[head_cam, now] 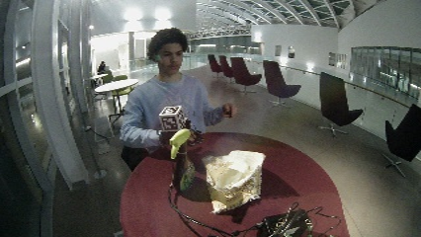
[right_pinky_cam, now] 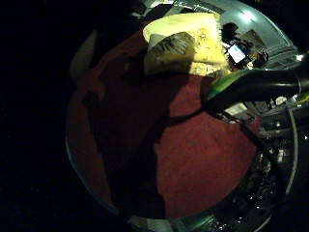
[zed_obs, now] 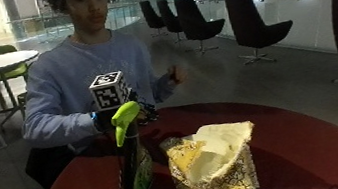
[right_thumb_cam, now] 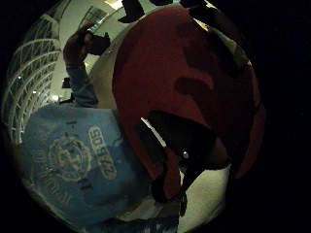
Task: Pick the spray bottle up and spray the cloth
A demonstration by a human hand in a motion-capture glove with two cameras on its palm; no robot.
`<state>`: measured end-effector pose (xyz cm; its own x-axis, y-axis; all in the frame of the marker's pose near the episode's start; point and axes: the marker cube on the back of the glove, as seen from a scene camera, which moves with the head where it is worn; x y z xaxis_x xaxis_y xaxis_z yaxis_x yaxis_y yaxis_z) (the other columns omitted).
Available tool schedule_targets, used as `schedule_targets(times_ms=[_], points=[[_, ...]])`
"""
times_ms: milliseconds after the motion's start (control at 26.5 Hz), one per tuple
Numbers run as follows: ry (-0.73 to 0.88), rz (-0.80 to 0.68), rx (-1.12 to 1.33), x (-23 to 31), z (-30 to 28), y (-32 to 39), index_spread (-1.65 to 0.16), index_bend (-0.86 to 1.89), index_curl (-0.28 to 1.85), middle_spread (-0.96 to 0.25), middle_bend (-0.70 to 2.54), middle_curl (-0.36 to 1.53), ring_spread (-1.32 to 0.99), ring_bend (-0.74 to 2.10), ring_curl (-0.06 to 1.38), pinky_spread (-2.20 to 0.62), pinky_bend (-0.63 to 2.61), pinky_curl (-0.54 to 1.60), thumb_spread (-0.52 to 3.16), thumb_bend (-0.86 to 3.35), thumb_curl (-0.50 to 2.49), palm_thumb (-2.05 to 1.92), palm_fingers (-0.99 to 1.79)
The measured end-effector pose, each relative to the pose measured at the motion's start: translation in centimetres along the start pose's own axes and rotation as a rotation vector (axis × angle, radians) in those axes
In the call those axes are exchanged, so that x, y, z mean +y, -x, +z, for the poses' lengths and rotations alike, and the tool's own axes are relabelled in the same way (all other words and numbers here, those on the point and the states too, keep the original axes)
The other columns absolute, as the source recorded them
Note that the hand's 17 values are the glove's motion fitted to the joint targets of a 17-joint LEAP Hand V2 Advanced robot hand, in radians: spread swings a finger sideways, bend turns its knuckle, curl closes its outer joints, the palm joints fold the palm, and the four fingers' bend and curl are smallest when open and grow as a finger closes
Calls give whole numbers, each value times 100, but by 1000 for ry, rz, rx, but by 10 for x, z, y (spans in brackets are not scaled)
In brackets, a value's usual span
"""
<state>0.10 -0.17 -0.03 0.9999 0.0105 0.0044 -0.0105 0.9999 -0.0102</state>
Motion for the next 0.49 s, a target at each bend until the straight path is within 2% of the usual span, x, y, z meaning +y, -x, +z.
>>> schedule_targets(times_ms=[189, 491], points=[[28, -6, 8, -1, 2, 1, -31, 25, 15, -3, 31, 12, 1, 26, 10, 14, 24, 11, 66, 18, 8, 34, 44], [36, 25, -1, 8, 4, 12, -38, 26, 23, -3, 29, 19, 1, 23, 14, 19, 21, 17, 94, 17, 13, 39, 47]])
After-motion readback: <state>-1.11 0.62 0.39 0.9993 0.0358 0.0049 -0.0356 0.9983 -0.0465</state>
